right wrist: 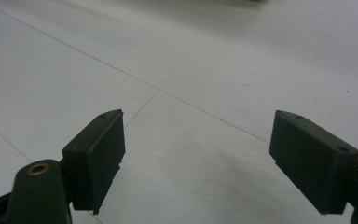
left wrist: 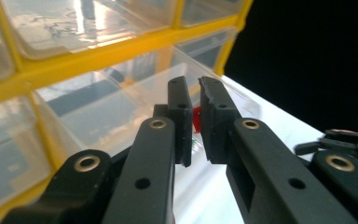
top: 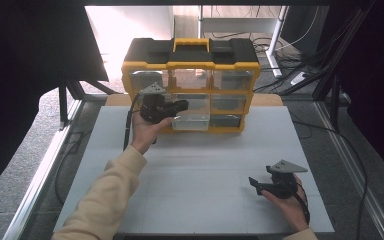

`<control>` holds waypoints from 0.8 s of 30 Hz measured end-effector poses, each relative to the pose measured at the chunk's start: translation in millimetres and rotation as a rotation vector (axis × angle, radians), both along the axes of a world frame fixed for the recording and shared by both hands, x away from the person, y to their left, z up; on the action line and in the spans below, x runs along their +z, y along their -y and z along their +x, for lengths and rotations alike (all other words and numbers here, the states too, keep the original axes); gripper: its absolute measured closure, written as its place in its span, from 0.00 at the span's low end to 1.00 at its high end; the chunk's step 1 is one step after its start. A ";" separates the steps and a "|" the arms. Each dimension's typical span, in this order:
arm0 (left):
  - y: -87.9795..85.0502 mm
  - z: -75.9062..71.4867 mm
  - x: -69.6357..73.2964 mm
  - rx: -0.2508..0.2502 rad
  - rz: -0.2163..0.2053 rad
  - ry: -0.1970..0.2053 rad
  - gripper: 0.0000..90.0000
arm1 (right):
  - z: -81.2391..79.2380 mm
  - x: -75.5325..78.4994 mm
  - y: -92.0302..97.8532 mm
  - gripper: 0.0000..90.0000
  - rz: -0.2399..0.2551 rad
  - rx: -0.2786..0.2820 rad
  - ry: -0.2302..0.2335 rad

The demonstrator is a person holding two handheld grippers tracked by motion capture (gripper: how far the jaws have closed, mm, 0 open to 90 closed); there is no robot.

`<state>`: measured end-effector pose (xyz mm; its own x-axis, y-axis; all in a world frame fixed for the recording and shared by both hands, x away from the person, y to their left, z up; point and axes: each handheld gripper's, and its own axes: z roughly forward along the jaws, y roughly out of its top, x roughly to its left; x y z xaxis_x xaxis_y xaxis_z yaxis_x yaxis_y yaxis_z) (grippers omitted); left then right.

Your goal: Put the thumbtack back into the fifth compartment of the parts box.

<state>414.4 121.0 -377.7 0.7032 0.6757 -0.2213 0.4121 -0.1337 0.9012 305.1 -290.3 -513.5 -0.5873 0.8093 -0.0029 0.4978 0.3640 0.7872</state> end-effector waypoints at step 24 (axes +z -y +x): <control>-23.3 -41.5 -14.9 0.004 0.018 0.041 0.30 | -1.4 0.0 1.0 0.21 -0.001 -0.004 0.000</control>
